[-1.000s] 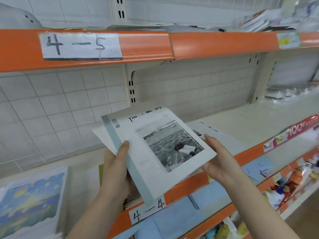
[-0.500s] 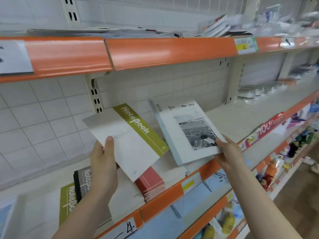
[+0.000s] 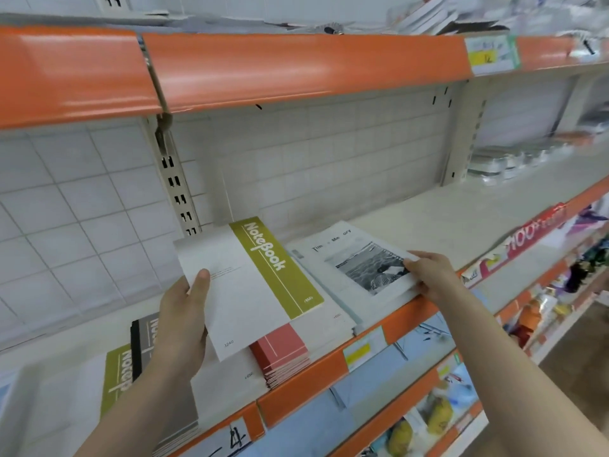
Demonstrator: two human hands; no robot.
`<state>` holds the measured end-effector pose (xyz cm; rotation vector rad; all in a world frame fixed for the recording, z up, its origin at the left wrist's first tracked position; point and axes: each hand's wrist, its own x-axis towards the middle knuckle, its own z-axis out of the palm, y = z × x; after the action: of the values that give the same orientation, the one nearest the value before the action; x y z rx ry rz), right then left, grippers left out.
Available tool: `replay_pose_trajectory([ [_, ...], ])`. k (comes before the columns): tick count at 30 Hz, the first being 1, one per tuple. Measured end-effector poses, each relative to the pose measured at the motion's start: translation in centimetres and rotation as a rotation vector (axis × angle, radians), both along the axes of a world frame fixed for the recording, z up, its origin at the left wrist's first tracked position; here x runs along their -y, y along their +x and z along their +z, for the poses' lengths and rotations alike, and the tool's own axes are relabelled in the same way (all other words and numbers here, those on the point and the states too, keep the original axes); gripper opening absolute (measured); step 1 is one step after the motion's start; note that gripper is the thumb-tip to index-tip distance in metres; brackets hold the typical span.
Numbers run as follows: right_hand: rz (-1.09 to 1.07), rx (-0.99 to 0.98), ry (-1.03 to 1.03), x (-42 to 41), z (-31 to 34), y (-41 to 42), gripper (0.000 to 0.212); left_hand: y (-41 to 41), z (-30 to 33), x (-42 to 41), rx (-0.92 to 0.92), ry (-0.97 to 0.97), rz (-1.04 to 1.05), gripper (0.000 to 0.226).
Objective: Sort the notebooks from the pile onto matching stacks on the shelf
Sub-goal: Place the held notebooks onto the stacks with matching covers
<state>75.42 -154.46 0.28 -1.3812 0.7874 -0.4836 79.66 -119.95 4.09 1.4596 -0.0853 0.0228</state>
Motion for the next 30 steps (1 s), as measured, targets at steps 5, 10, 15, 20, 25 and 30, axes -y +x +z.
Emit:
replay_pose_trajectory([
  [5, 0.040, -0.082, -0.210, 0.6, -0.5, 0.4, 0.025, 0.1, -0.3, 0.5, -0.002, 0.022, -0.013, 0.021],
  [10, 0.075, -0.174, -0.413, 0.7, -0.5, 0.5, 0.020, -0.1, -0.6, 0.9, -0.019, 0.038, -0.005, 0.023],
  [15, -0.007, -0.468, -0.916, -0.2, -0.2, 0.2, 0.038, -0.5, -1.0, 0.8, -0.016, 0.032, -0.002, 0.022],
  [20, 0.214, -0.074, -0.812, -6.3, 2.3, -0.4, 0.029, -1.0, -1.0, 0.2, -0.018, -0.009, -0.028, 0.025],
  [25, 0.579, 0.140, -0.583, -15.1, 4.6, -1.4, 0.022, -2.9, 0.0, -1.8, -0.114, -0.185, -0.068, 0.029],
  [30, 0.798, 0.144, -0.390, -21.2, 5.2, -1.3, 0.020, -4.9, 0.0, -6.4, -0.156, -0.161, -0.069, 0.026],
])
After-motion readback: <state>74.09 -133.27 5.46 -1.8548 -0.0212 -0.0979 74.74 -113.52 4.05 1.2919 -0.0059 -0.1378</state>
